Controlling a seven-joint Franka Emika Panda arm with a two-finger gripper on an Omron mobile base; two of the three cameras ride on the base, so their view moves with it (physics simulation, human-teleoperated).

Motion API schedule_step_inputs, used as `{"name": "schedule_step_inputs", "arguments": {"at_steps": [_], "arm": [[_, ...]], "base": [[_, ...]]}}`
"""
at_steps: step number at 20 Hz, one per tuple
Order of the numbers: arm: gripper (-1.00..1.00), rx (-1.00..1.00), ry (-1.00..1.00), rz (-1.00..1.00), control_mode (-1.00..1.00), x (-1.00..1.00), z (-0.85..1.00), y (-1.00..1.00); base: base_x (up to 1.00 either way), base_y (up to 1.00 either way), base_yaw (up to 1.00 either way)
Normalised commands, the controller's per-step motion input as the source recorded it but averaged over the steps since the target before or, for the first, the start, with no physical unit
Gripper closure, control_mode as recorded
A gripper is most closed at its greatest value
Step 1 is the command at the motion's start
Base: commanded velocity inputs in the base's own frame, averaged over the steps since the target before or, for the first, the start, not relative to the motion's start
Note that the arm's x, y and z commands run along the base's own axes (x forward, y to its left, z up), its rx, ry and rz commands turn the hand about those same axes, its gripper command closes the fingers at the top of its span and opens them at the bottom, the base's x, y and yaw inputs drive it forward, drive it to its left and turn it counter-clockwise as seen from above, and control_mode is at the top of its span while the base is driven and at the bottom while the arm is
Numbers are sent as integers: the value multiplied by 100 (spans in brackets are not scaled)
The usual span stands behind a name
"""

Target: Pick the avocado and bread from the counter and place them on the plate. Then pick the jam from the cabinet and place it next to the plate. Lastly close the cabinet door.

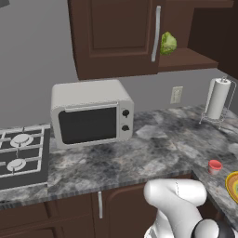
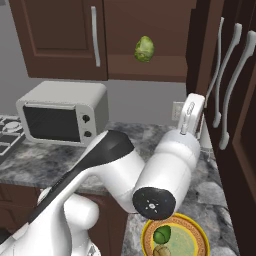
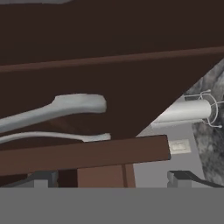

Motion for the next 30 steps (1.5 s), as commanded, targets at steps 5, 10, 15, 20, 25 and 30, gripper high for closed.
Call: {"name": "schedule_step_inputs", "arguments": {"at_steps": [5, 10, 15, 20, 25, 30], "arm": [[-100, 0, 0, 0, -100, 2, -1, -15], [-100, 0, 0, 0, -100, 12, -3, -10], [-100, 0, 0, 0, -100, 16, -4, -10], [-100, 0, 0, 0, -100, 15, -1, -12], [-100, 0, 0, 0, -100, 17, -1, -7], [-100, 0, 1, 0, -100, 27, -6, -1]], "base": [[0, 0, 0], [0, 0, 0], [0, 0, 0], [0, 0, 0], [0, 0, 0], [0, 0, 0]]}}
